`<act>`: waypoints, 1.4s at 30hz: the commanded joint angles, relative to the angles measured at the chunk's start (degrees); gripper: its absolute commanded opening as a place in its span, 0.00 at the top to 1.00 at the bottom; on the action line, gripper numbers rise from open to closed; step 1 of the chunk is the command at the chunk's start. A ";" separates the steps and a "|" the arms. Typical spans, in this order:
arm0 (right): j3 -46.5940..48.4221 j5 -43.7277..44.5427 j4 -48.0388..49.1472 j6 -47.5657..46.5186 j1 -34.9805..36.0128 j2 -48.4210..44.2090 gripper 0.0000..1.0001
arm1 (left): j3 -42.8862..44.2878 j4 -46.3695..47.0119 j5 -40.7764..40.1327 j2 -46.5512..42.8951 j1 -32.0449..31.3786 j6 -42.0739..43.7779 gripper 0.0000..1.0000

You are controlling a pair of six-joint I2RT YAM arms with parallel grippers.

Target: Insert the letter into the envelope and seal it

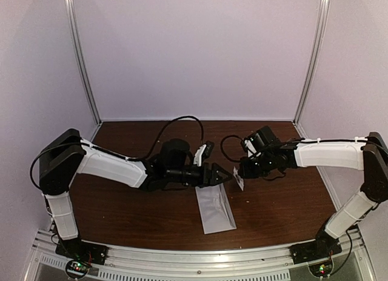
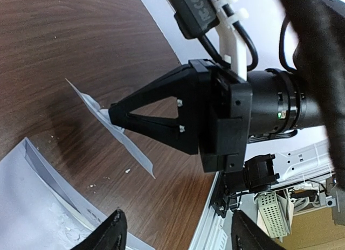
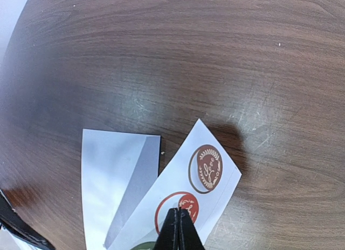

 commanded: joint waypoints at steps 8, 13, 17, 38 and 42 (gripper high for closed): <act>-0.01 -2.29 2.47 0.84 1.43 -1.28 1.00 | 4.78 4.36 2.29 5.10 -0.82 -2.96 0.31; 0.10 -2.29 2.35 0.99 2.03 -1.43 1.00 | 6.72 1.10 0.49 6.49 -0.84 -2.48 0.31; 0.39 -2.30 2.26 0.97 2.56 -1.27 1.00 | 8.74 -2.38 -1.45 7.43 -0.82 -1.97 0.31; 0.85 -1.21 2.25 1.89 4.29 -0.27 1.00 | 10.06 -7.92 -6.15 10.20 -0.86 -4.46 0.47; 0.85 -1.23 2.33 1.94 4.51 -0.25 1.00 | 10.07 -7.69 -6.14 10.42 -0.86 -4.76 0.55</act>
